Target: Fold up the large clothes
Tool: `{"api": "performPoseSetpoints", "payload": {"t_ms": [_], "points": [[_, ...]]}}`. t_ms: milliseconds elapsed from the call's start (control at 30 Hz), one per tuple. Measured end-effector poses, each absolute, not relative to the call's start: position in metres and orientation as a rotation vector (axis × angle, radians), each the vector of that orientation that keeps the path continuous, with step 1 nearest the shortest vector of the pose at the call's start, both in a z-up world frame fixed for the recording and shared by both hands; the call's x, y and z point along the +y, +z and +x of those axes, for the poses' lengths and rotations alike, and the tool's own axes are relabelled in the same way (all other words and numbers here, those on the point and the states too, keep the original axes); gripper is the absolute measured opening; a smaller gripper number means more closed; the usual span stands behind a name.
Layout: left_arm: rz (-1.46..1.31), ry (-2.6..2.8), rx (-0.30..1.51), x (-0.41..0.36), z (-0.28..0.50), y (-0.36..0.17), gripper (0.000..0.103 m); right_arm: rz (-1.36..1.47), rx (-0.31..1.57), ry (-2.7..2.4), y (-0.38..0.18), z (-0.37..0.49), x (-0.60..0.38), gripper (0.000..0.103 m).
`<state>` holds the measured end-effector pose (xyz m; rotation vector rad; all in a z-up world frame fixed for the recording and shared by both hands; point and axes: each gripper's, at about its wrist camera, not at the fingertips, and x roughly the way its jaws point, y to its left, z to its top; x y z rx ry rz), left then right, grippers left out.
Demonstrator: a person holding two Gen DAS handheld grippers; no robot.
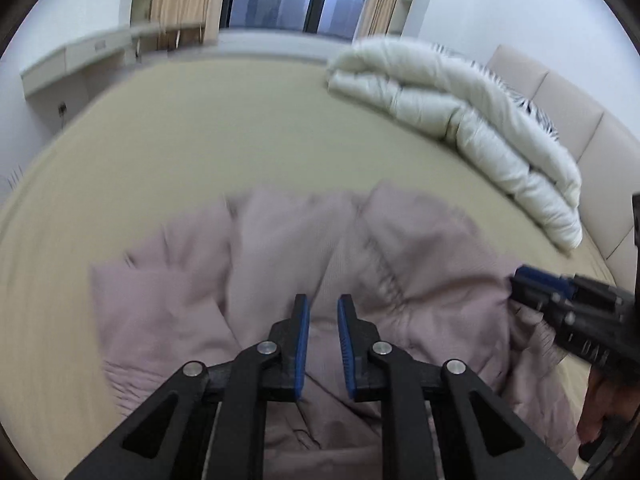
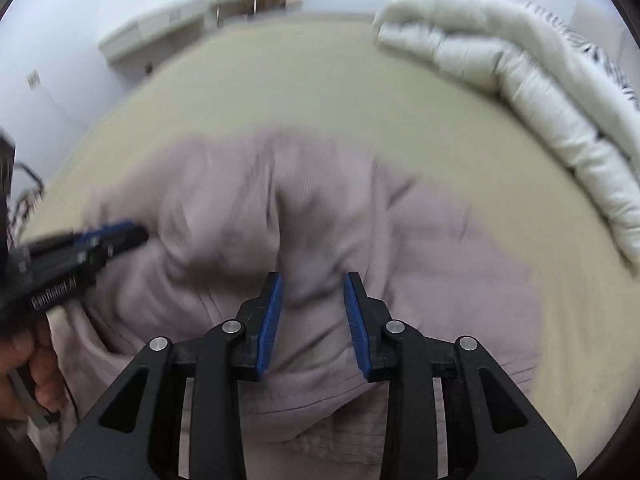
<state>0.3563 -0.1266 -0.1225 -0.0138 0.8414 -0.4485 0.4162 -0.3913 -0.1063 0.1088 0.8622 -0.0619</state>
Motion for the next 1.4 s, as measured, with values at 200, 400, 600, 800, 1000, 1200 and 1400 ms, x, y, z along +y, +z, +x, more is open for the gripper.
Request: {"api": "performPoseSetpoints", "payload": {"t_ms": [200, 400, 600, 800, 1000, 1200, 1400], "points": [[0.019, -0.442, 0.901, -0.147, 0.397, -0.133, 0.017, 0.144, 0.982, 0.030, -0.118, 0.499, -0.386, 0.030], [-0.054, -0.439, 1.018, -0.145, 0.420, -0.198, 0.013, -0.009, 1.052, -0.038, -0.201, 0.537, -0.374, 0.030], [-0.017, -0.417, 1.026, -0.147, 0.413, -0.180, 0.012, 0.050, 1.044, -0.058, -0.160, 0.522, -0.379, 0.030], [-0.080, -0.431, 0.834, -0.114, 0.345, -0.129, 0.012, 0.088, 0.861, 0.039, -0.088, 0.446, -0.372, 0.030], [-0.006, -0.432, 0.999, -0.141, 0.359, -0.197, 0.012, 0.028, 1.006, 0.039, -0.167, 0.443, -0.361, 0.033], [-0.070, -0.460, 1.010, -0.124, 0.359, -0.181, 0.012, 0.113, 0.946, 0.008, -0.135, 0.414, -0.375, 0.035], [0.004, -0.414, 0.858, -0.058, 0.273, -0.118, 0.067, 0.276, 0.645, 0.024, -0.051, 0.277, -0.397, 0.088]]}}
